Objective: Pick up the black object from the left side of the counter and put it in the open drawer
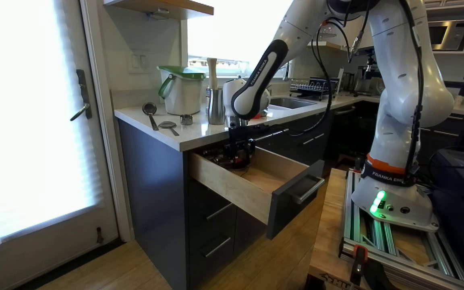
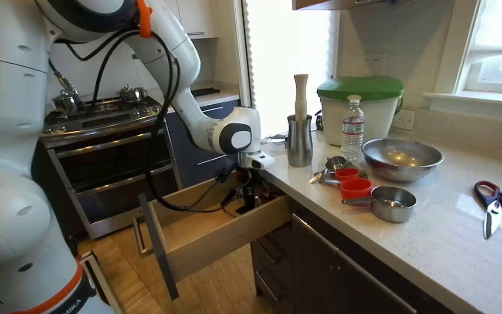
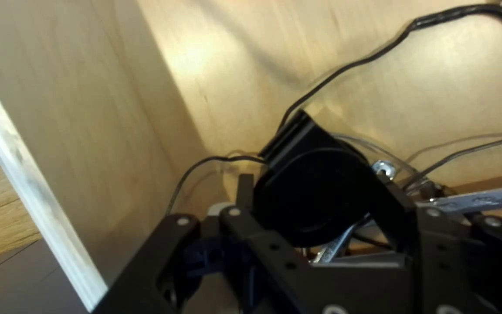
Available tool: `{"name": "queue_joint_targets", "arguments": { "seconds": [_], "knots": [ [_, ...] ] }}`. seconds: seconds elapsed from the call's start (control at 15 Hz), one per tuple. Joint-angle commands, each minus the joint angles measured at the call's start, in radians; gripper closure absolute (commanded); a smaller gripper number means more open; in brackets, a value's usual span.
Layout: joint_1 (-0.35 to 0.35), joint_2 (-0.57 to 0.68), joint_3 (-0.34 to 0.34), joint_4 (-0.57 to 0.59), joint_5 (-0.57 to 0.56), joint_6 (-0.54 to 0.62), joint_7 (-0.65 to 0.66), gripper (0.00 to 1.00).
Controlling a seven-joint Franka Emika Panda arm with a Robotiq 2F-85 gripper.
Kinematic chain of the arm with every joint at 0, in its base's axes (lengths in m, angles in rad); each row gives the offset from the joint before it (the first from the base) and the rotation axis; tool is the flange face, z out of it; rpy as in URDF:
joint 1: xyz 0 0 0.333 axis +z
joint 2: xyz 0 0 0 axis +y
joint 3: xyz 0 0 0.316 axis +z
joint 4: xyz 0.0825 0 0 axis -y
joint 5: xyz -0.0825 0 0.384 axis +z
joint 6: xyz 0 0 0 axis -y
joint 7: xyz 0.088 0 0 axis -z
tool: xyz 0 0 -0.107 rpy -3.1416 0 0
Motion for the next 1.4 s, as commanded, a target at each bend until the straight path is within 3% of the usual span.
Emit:
{"name": "queue_joint_targets", "arguments": {
  "seconds": [0.0, 0.73, 1.33],
  "knots": [
    [0.019, 0.046, -0.013, 0.056, -0.022, -0.053, 0.031, 0.58],
    [0.009, 0.103, -0.006, 0.128, 0.000, 0.000, 0.010, 0.58],
    [-0.017, 0.113, 0.011, 0.082, 0.094, 0.175, -0.010, 0.58]
  ]
}}
